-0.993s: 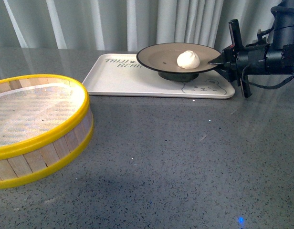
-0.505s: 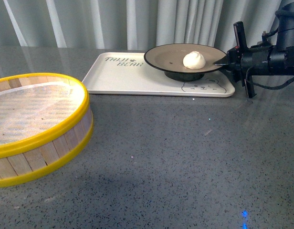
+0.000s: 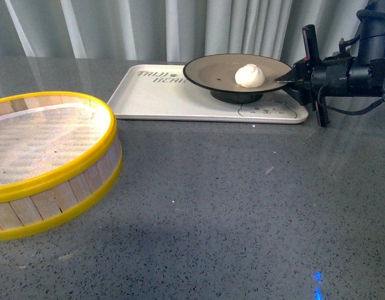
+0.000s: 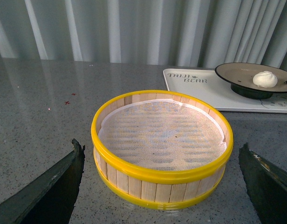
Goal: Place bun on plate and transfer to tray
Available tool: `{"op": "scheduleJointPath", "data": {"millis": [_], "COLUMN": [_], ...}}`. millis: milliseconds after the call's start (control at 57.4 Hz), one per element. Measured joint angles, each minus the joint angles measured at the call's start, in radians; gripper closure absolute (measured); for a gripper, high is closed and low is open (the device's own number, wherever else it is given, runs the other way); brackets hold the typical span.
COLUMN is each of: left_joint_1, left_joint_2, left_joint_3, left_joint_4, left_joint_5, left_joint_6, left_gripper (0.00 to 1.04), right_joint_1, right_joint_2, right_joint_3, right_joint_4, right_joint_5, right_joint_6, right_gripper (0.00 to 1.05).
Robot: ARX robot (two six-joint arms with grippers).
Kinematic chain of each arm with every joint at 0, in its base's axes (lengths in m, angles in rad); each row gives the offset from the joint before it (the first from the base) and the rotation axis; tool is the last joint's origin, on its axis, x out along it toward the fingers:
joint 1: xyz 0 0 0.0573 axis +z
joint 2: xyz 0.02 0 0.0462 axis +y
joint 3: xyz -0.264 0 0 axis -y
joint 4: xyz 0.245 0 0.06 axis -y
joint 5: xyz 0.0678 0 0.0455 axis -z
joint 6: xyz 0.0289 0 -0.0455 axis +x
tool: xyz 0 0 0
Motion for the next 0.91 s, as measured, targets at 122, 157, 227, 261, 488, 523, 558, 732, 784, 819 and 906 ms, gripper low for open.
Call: {"op": "scheduleJointPath", "data": {"millis": [122,157,227,261,488,523,558,732,784,819,906], "left_joint_1": [0.0,0.0,0.0,0.0,0.0,0.0,0.0,0.0,0.0,0.0,0.0], "left_joint_2": [0.0,0.0,0.0,0.0,0.0,0.0,0.0,0.0,0.0,0.0,0.0], "left_joint_3": [0.0,0.0,0.0,0.0,0.0,0.0,0.0,0.0,0.0,0.0,0.0], "left_joint_4": [0.0,0.0,0.0,0.0,0.0,0.0,0.0,0.0,0.0,0.0,0.0], "left_joint_5": [0.0,0.0,0.0,0.0,0.0,0.0,0.0,0.0,0.0,0.0,0.0], "left_joint_6": [0.0,0.0,0.0,0.0,0.0,0.0,0.0,0.0,0.0,0.0,0.0], "left_gripper": [0.07,0.07,0.07,0.07,0.07,0.07,0.07,0.07,0.07,0.07,0.07], "right_joint_1": [0.0,0.0,0.0,0.0,0.0,0.0,0.0,-0.001,-0.001,-0.002,-0.004], "right_joint_2": [0.0,0.0,0.0,0.0,0.0,0.0,0.0,-0.028,-0.038,-0.043,-0.051], "right_joint_3": [0.0,0.0,0.0,0.0,0.0,0.0,-0.001,-0.021,-0.031,-0.039,-0.064], "right_joint_4": [0.0,0.0,0.0,0.0,0.0,0.003,0.006,0.021,0.021,0.02,0.021], "right_joint_5": [0.0,-0.001,-0.007,-0.01,-0.01,-0.011,-0.011,-0.006,-0.002,0.003,0.01], "right_joint_6": [0.004,0.004,0.013,0.017,0.029,0.034,0.039,0.056,0.061,0.064,0.064], "right_gripper": [1.02,1.01,0.91,0.85,0.5,0.43,0.37,0.11,0.06,0.07,0.09]}}
